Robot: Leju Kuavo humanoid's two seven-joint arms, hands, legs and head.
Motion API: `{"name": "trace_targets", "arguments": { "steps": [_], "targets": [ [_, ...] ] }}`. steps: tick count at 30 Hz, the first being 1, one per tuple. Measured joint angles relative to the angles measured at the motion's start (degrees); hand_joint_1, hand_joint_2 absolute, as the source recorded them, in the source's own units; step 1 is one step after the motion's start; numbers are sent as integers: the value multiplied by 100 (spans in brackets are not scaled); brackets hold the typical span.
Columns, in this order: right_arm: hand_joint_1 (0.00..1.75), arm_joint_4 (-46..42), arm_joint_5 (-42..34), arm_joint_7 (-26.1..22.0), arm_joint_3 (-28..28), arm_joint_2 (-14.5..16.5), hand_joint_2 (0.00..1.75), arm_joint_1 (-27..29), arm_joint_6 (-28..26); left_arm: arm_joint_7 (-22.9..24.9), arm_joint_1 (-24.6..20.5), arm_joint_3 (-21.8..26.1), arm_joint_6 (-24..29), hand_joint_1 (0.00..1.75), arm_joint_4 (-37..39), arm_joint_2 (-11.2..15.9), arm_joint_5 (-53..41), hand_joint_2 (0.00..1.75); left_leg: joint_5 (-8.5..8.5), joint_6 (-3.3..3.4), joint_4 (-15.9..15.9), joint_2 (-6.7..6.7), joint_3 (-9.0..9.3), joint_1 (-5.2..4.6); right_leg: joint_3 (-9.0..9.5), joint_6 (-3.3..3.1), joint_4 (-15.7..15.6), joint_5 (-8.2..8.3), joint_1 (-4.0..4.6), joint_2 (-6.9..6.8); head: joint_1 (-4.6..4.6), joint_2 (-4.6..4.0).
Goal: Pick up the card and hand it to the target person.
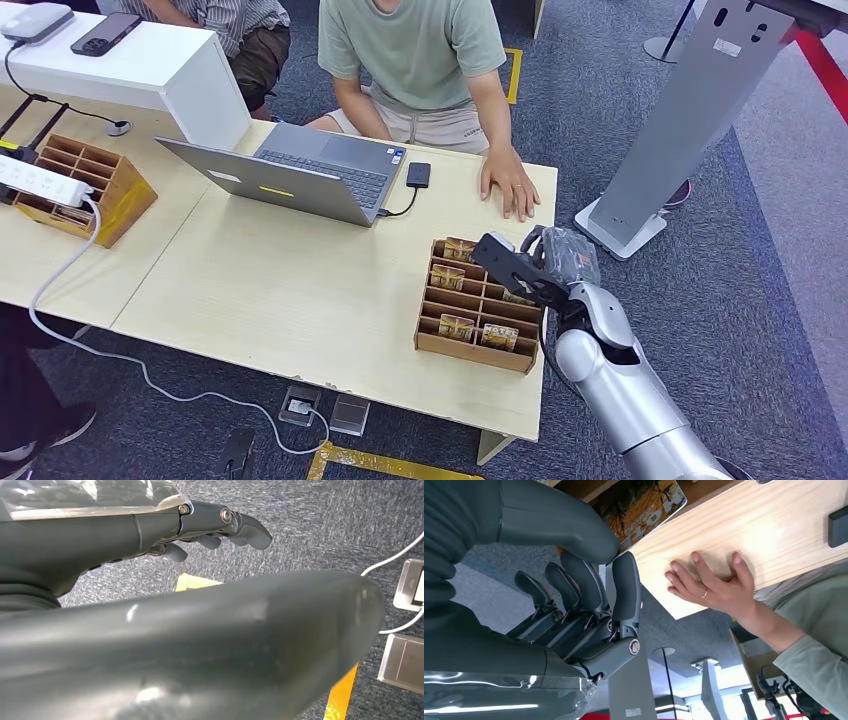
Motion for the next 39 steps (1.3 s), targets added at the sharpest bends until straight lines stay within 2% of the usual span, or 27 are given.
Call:
{"name": "trace_targets", "arguments": {
  "steps": [6,20,39],
  "targets": [
    [160,-79,-102,86,-37,-45,175,1,-33,-7,0,0,-11,0,0,0,0,0,0,0,1,0,1,0,0,0,0,0,0,0,0,0],
    [155,-766,-291,342,-287,-386,175,64,-49,-10,2,-2,-37,0,0,0,0,0,0,0,2,1,1,0,-1,0,0,0,0,0,0,0],
    [158,-1585,-420,299,-533,-574,175,182,-28,-77,2,-2,-37,0,0,0,31,0,0,0,2,1,1,0,0,0,0,0,0,0,0,0]
  ]
}}
